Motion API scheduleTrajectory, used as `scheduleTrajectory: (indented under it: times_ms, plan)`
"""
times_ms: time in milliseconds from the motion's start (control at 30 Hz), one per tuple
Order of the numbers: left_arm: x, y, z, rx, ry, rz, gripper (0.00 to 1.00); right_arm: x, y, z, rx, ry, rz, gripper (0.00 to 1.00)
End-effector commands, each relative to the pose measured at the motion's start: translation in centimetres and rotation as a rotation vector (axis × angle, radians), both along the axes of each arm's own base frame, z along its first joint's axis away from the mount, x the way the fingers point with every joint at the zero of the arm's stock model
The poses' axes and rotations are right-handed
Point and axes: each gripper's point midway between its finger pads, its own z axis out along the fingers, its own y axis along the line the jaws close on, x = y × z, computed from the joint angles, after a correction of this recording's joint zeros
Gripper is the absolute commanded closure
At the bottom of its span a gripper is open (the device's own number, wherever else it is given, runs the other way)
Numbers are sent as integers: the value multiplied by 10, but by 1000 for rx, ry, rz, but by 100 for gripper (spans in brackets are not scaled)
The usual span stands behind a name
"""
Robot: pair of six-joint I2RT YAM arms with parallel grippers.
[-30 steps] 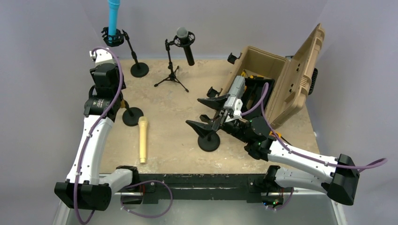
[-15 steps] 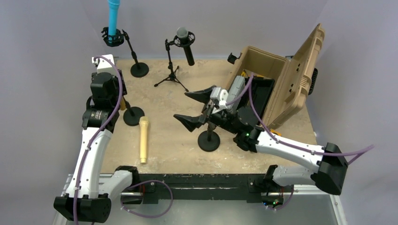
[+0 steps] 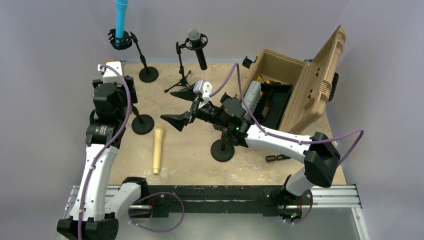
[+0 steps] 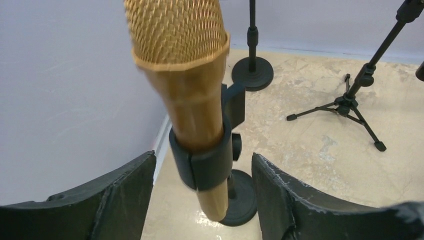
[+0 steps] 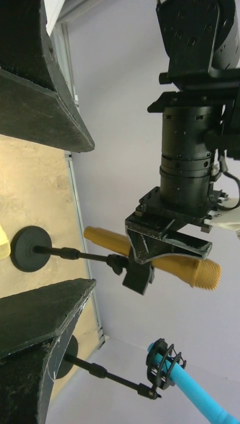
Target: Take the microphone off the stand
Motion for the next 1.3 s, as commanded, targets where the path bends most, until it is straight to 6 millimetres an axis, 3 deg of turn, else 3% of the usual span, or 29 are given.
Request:
scheduleTrajectory:
  times_ms: [0,300,567,700,800,1033,1267]
  plan:
    - [-2,8,27,0,-96,42,28,-9,2,37,95,-30,54,7]
    - [-11,10,28,-129,-104,116,16,-11,-5,24,86,-3,42,6]
    - [-40,-1,3,-281,-29,131,14,-20,-31,27,93,-48,-2,4]
    - [-43,-16,-12,-298,-11,36,16,-25,-39,27,101,-69,-4,4]
    - [-44,-16,-16,-289,-8,35,16,-29,-44,28,109,-83,1,3]
    - [-46,1,28,-303,-117,133,9,-34,-51,29,114,-97,4,3]
    - [-43,12,61,-483,-115,336,0,-36,-51,33,120,-103,11,3]
